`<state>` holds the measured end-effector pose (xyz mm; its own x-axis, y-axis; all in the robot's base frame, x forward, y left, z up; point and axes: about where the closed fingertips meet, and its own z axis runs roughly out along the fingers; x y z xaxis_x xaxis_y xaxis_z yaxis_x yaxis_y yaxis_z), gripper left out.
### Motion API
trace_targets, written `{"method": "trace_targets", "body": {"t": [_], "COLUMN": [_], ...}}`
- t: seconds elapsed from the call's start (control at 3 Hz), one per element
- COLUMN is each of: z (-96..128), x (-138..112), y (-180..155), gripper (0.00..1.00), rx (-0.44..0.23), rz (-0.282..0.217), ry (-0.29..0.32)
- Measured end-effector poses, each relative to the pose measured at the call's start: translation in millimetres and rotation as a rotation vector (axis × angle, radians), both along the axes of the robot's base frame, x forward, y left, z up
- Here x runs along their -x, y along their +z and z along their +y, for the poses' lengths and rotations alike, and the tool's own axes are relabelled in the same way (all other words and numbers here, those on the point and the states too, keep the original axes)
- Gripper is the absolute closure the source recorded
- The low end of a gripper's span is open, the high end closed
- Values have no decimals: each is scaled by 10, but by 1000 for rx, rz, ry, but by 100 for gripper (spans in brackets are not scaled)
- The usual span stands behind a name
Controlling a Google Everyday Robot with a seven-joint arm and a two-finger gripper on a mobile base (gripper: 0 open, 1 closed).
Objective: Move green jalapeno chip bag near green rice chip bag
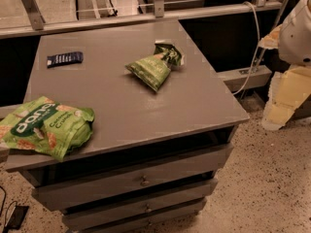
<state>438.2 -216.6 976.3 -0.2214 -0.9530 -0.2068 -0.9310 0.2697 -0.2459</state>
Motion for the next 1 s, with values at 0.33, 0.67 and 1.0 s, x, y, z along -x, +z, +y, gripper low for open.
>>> {"method": "trace_targets", "body": {"t": [0.33,0.67,1.0], "z": [0,82,247], "x": [-1,-264,-651], "y": [1,41,59], "gripper": [0,0,0], "rx": [0,-15,-50], "rz": [0,-57,-120], "ry": [0,40,113]}}
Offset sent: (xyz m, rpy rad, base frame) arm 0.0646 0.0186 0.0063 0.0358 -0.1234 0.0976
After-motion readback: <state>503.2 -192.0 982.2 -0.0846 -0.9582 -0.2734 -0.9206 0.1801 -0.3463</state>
